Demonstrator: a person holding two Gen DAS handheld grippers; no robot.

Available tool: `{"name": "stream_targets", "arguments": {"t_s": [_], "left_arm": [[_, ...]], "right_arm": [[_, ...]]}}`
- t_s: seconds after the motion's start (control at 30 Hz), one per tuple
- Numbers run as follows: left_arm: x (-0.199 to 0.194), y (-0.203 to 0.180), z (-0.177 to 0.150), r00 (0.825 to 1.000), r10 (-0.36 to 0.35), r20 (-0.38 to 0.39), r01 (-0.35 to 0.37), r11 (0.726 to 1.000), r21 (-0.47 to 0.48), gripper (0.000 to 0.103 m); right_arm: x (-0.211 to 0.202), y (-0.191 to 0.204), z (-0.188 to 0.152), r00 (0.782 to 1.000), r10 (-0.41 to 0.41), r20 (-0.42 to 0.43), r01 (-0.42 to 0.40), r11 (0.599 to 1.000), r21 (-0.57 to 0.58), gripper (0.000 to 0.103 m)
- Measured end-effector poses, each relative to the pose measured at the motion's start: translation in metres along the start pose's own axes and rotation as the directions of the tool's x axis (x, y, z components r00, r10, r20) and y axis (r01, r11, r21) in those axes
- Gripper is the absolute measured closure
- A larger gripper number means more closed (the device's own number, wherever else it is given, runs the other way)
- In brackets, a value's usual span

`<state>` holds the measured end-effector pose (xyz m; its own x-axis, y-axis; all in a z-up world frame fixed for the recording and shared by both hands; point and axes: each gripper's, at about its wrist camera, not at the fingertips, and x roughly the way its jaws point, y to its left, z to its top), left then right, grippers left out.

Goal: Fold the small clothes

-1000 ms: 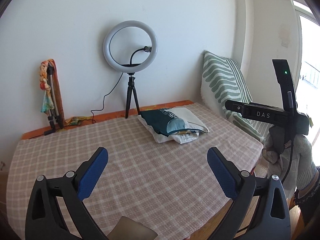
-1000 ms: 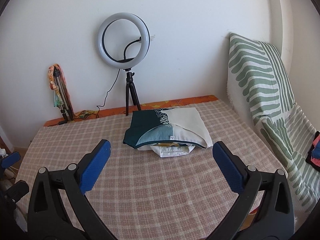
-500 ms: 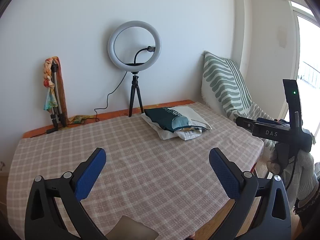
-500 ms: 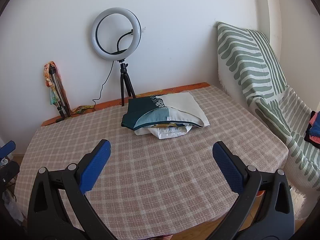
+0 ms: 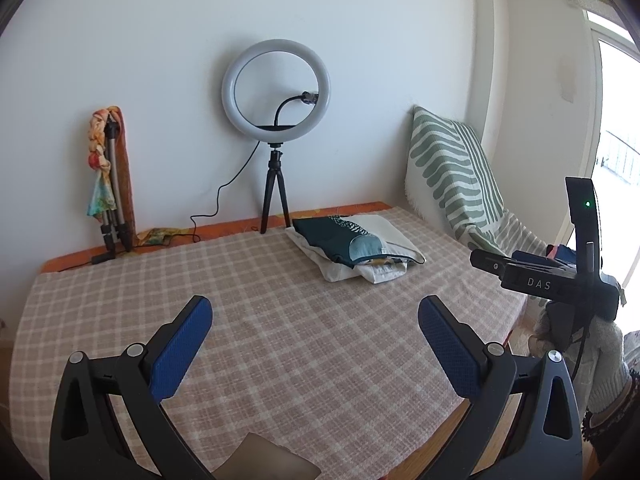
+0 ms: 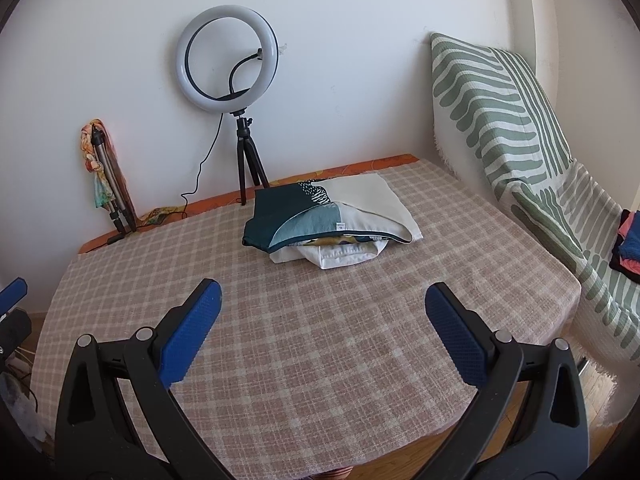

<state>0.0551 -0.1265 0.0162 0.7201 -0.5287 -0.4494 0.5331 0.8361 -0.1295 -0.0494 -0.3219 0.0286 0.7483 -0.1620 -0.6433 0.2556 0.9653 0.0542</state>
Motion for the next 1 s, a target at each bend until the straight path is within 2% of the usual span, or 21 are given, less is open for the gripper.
{"name": "stream_targets", "arguments": {"t_s": [0.23,1.0], "left_arm": [[-0.002,-0.003,0.0,1.0,-0.005,0.004,0.005,1.0,0.012,0.001],[-0.007,-0.005,0.003,1.0,-0.015,0.008,0.015,1.0,0.002,0.001]], "right_arm": [[-0.001,0.01,-0.003,1.0,-0.005,0.008,0.005,0.999,-0.036,0.0],[0.0,0.015,-0.004,1.0,0.005,0.001,-0.005,0.999,-0.038,0.0]]}}
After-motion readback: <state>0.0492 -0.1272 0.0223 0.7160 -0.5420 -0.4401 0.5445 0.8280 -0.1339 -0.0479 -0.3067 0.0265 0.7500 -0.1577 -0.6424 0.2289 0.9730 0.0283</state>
